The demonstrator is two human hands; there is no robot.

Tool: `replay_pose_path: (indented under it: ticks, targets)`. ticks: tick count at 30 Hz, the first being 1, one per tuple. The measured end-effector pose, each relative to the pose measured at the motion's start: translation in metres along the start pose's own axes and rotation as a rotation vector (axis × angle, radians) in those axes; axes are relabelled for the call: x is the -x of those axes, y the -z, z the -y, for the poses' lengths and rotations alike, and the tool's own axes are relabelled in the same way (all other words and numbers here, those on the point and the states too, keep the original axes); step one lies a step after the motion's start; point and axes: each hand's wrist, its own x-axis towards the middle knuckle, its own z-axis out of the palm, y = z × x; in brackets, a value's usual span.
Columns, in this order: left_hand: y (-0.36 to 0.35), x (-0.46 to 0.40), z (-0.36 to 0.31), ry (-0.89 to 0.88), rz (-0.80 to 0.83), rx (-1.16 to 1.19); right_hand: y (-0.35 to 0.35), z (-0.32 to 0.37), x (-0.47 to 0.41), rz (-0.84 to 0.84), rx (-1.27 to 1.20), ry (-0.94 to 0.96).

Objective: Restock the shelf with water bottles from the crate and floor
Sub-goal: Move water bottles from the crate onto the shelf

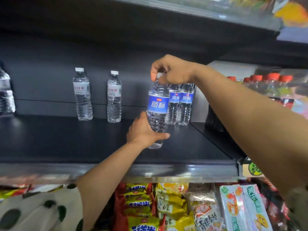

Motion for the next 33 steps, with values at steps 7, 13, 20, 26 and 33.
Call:
replay_pose_path:
  ticks: [7,13,20,26,33]
  targets:
    - [0.021,-0.007,0.022,-0.045,0.305,0.218,-0.003,-0.008,0.0,-0.018,-0.03,-0.022]
    - [0.013,-0.021,0.023,-0.072,0.293,0.121,0.003,-0.013,0.013,-0.059,0.044,-0.112]
    - [-0.006,-0.058,0.027,-0.062,0.33,0.086,-0.006,-0.028,-0.002,-0.068,0.248,-0.167]
    - [-0.026,-0.103,0.033,-0.07,0.336,0.069,-0.022,-0.065,-0.031,-0.106,0.282,-0.175]
    - [-0.051,-0.152,0.041,-0.08,0.342,0.045,-0.035,-0.104,-0.064,-0.109,0.309,-0.185]
